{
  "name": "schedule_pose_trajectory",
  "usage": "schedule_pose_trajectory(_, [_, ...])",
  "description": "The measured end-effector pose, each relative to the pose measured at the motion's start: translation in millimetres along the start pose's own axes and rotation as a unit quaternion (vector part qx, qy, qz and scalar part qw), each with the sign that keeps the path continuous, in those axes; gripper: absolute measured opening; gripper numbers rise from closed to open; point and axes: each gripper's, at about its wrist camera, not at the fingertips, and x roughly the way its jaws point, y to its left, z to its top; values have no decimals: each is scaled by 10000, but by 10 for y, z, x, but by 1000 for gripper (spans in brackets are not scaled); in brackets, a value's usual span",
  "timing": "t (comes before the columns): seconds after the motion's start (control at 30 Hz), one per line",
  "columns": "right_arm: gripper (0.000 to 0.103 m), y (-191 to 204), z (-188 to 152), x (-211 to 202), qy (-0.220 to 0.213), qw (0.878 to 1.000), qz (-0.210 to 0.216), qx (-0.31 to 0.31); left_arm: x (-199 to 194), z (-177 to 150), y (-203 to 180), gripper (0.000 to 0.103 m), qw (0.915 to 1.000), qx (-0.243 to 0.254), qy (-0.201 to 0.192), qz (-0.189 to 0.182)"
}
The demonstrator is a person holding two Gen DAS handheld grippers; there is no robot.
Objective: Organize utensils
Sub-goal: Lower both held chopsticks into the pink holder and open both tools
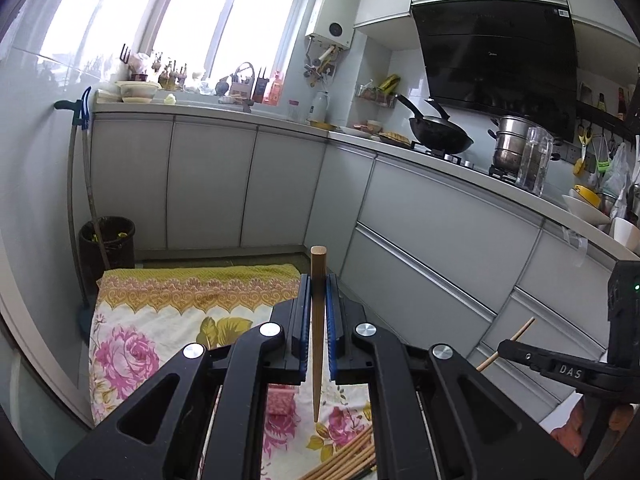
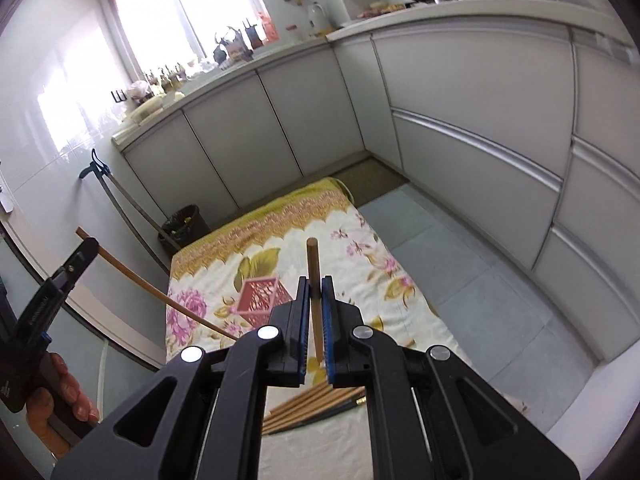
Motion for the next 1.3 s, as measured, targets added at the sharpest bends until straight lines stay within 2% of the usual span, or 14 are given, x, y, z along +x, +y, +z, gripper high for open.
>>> schedule_pose_trajectory(0.23, [6,206,456,238,-358,9988,314,-138,470,129,22,6,9968,231,-168,746])
schedule_pose_trajectory(0.37, [6,275,597,446,-463,9978,456,-112,851,-7,151,6,9944,293,100,1006])
schedule_pose_trajectory(0.57, [6,397,660,865,-317,9969,714,-94,1202,-311,366,7,9912,71,620,1168])
schedule_pose_trajectory(0.63, [6,442,653,1007,-261,9967,753,-123,1162,-351,385,18,9912,11,597,1178])
schedule_pose_trajectory(0.67, [6,467,650,1077,-224,9968,760,-134,1110,-347,397,34,9915,-57,513,1190])
schedule_pose_trajectory(0.7, [6,491,642,1135,-191,9965,795,-147,1013,-336,425,40,9924,-136,380,1166])
schedule_pose_trajectory(0.73, [6,511,628,1179,-179,9965,803,-171,941,-312,441,42,9928,-208,277,1146])
schedule_pose_trajectory(0.8, [6,566,607,1255,-159,9963,811,-242,735,-251,477,42,9936,-357,58,1075])
schedule_pose_trajectory(1.0, [6,759,567,1432,-136,9959,787,-430,83,-158,519,43,9886,-638,-611,1219])
schedule_pose_trajectory(1.17, [6,874,465,1596,-36,9961,695,-539,-187,-100,586,43,9861,-750,-826,1228])
schedule_pose_trajectory(1.3, [6,934,335,1776,63,9958,594,-688,-208,-110,593,43,9866,-737,-790,1223])
